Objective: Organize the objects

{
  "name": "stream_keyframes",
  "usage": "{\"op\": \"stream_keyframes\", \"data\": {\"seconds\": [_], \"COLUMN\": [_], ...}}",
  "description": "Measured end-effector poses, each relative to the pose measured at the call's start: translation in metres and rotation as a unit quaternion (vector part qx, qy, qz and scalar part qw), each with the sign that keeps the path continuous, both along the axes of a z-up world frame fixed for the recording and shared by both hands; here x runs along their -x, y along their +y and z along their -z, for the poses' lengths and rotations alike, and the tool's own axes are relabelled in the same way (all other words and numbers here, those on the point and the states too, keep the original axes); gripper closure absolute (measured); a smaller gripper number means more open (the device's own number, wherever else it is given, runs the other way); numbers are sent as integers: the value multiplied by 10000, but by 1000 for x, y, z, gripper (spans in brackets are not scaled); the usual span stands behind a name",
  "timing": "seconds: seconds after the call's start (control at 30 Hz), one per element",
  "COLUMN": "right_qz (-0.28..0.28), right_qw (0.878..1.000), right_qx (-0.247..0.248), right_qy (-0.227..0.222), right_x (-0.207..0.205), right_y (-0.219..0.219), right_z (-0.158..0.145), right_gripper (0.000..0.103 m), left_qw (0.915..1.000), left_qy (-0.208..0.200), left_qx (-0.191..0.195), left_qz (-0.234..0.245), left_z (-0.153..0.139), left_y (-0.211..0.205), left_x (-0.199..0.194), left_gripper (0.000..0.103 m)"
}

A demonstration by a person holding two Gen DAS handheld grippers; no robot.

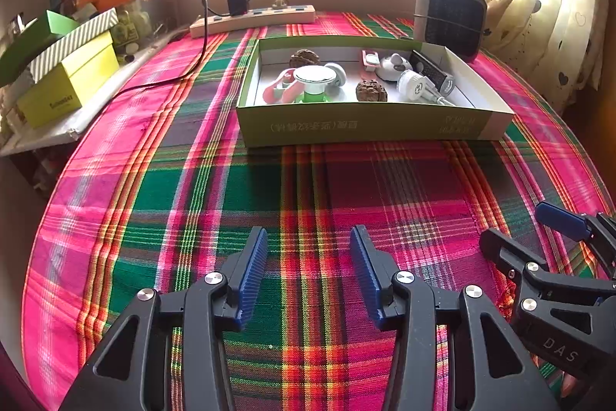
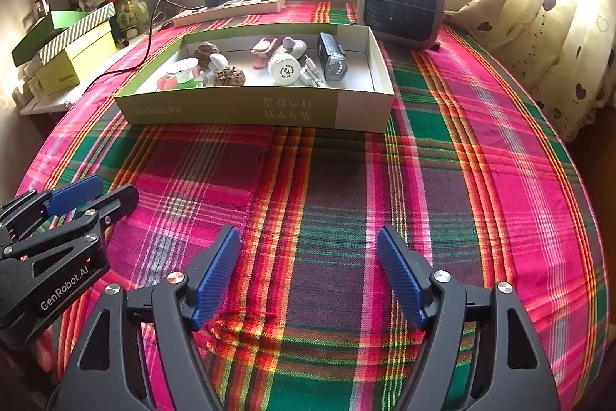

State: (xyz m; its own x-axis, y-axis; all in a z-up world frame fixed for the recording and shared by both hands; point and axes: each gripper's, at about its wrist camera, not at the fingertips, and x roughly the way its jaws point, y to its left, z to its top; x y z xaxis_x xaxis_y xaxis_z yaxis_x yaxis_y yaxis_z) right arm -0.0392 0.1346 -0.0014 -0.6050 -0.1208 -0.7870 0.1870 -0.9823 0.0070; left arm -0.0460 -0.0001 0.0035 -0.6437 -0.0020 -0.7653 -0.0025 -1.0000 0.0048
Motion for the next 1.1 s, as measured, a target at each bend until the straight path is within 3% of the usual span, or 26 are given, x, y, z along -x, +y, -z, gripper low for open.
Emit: {"op": "stream_keyframes", "data": {"seconds": [1.1], "right_qz": [-32], "right_qw": [10000], "right_qx": [-27], "right_qy": [-15], "right_x": [-1], "right_y": [-2], "right_z": [1], "right_gripper": [24], "left_qw": [10000], "left_qy": [1], "left_qx": [3], "left_qz": [0], "left_z": [1], "left_y": [1], "left_x": [0], "left_gripper": [58]}}
